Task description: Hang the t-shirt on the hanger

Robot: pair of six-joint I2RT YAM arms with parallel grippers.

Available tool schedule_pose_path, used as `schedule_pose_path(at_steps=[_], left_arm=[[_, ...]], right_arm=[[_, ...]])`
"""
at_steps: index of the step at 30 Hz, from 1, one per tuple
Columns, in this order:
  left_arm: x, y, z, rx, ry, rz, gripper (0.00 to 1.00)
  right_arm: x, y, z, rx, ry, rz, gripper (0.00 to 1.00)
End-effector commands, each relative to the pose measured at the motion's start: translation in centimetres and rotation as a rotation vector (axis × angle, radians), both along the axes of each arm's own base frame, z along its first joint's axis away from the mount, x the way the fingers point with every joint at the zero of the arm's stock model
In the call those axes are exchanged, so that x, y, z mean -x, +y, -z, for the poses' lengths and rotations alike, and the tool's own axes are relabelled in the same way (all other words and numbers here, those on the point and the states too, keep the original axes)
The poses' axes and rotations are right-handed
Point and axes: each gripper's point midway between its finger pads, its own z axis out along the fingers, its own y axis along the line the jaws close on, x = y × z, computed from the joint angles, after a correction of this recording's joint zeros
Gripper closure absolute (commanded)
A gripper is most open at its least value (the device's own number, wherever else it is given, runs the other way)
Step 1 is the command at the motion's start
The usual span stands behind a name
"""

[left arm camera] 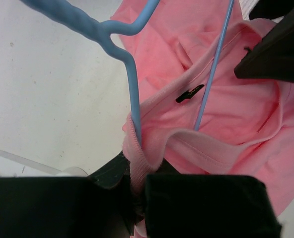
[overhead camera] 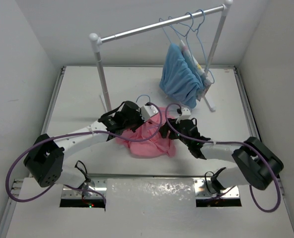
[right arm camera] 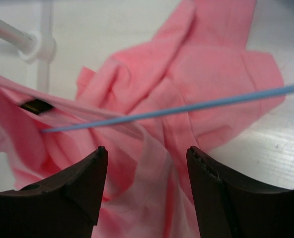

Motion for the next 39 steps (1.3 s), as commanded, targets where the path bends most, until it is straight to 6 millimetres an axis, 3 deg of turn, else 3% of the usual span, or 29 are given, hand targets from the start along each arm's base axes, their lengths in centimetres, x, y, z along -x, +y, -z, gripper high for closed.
schedule_pose_path(at_steps=[1,3,6,7,9,10,12,13,15,16,19,21,25,34,39], left_arm=[[-1.3,-1.2,-2.9,0.067,-0.059,-0.018,1.00],[-1.3,-1.0,-2.8,0.060,-0.061,-0.021,1.00],[-1.3,-0.9,-2.7,0.059,-0.060,-0.022,1.00],[-1.3,-0.8,-2.8,0.054,-0.064,-0.025,1.00],[-1.4,-0.3,-2.7,0.038,-0.074,-0.034,1.00],[-1.3,0.2,-2.7,0.024,-0.089,-0.032,1.00],[-1.4,0.8,-3.1,0.031,-0.112,-0.016,1.00],[-0.9,1.2,-3.2,0.039,-0.126,0.010,1.00],[-0.8,1.9,-3.6,0.035,-0.145,0.032,1.00],[-0.7,2.1,-4.2,0.036,-0.165,0.042,1.00],[0.8,2.9,-2.8,-0.018,-0.167,0.125,1.00],[1.2,3.3,-1.9,-0.057,-0.165,0.154,1.00],[1.4,5.0,0.5,-0.155,-0.150,0.144,1.00],[0.2,8.6,2.3,-0.371,-0.237,0.095,1.00],[1.6,7.9,2.2,-0.364,-0.259,0.229,1.00]], right_arm=[[0.0,1.6,0.4,-0.069,0.028,-0.025,0.37],[0.2,1.7,1.3,-0.075,0.053,-0.025,0.41],[0.2,1.6,1.6,-0.066,0.063,-0.017,0.73],[0.5,1.0,2.1,-0.047,0.079,-0.003,0.91],[0.4,-0.2,1.7,-0.018,0.059,0.041,1.00],[1.1,-1.5,2.9,0.031,0.094,0.066,1.00],[1.1,-3.4,1.9,0.045,0.065,0.121,1.00],[1.8,-5.4,3.2,0.091,0.099,0.156,1.00],[2.4,-7.4,3.3,0.094,0.107,0.182,1.00],[2.2,-9.3,3.8,0.097,0.128,0.223,1.00],[2.4,-11.5,4.2,0.092,0.157,0.244,1.00],[2.4,-11.4,4.0,0.080,0.176,0.216,1.00],[1.7,-13.2,3.8,0.058,0.196,0.259,1.00],[1.4,-17.0,1.5,0.185,0.160,0.321,1.00],[0.8,-17.4,1.1,0.213,0.145,0.306,1.00]])
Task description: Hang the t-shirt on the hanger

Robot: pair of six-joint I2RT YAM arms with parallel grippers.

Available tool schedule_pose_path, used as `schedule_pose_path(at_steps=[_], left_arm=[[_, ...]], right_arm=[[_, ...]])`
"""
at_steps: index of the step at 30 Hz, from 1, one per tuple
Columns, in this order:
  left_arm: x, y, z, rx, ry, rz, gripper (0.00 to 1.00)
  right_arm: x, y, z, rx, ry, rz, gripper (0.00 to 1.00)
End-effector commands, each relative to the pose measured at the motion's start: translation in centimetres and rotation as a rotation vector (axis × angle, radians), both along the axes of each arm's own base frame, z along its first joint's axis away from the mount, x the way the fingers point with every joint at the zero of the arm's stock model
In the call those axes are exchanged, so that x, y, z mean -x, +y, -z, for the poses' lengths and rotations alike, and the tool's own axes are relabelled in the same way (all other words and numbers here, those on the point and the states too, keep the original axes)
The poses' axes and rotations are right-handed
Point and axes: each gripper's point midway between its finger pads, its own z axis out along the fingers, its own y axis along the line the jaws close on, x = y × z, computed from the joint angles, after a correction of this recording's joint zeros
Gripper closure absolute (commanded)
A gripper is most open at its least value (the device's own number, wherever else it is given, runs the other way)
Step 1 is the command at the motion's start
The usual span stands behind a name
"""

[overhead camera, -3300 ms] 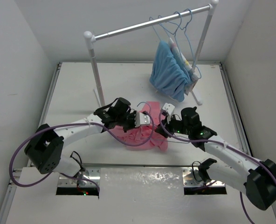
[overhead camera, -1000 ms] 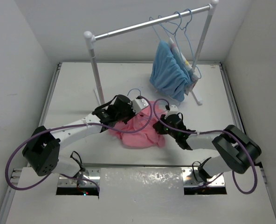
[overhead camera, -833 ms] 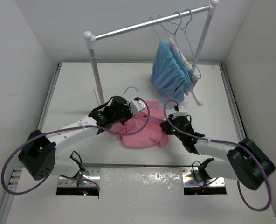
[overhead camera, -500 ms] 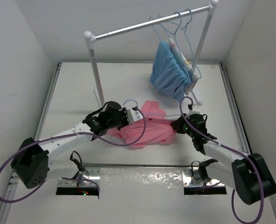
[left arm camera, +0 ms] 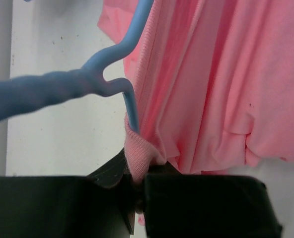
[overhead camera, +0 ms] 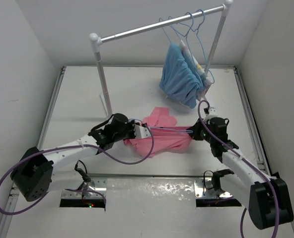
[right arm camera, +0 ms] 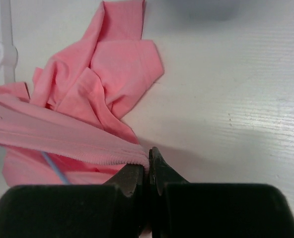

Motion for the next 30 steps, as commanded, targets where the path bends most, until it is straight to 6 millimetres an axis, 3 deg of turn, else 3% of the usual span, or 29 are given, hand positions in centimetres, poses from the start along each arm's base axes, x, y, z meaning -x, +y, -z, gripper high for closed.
schedule_pose_path(at_steps=[1,8,18,23,27,28,29,30], left_arm=[[-0.3,4.8,0.4,-0.156,-0.057,-0.090,1.00],[-3.5,6.6,0.1,-0.232,-0.107,-0.297,1.00],[-6.3,4.9,0.2,-0.365,-0.175,-0.379,1.00],[-6.8,4.8,1.1,-0.476,-0.252,-0.382,1.00],[-6.0,3.1,1.5,-0.447,-0.235,-0.337,1.00],[-6.2,3.4,1.0,-0.475,-0.264,-0.358,1.00],[-6.3,3.3,1.3,-0.502,-0.280,-0.361,1.00],[-6.6,3.2,1.1,-0.506,-0.300,-0.369,1.00]], right_arm=[[-0.8,-5.8,1.3,0.213,0.037,0.179,1.00],[-1.0,-8.3,-1.7,0.382,-0.029,0.195,1.00],[-0.6,-6.2,-5.2,0.345,-0.114,0.091,1.00],[0.0,-8.3,-5.8,0.440,-0.048,0.158,1.00],[-0.2,-6.1,-5.7,0.410,-0.080,0.071,1.00],[-0.6,-6.1,-6.5,0.441,-0.085,0.081,1.00],[0.3,-5.5,-5.1,0.518,-0.015,0.036,1.00],[0.3,-7.2,-5.2,0.646,0.008,0.100,1.00]])
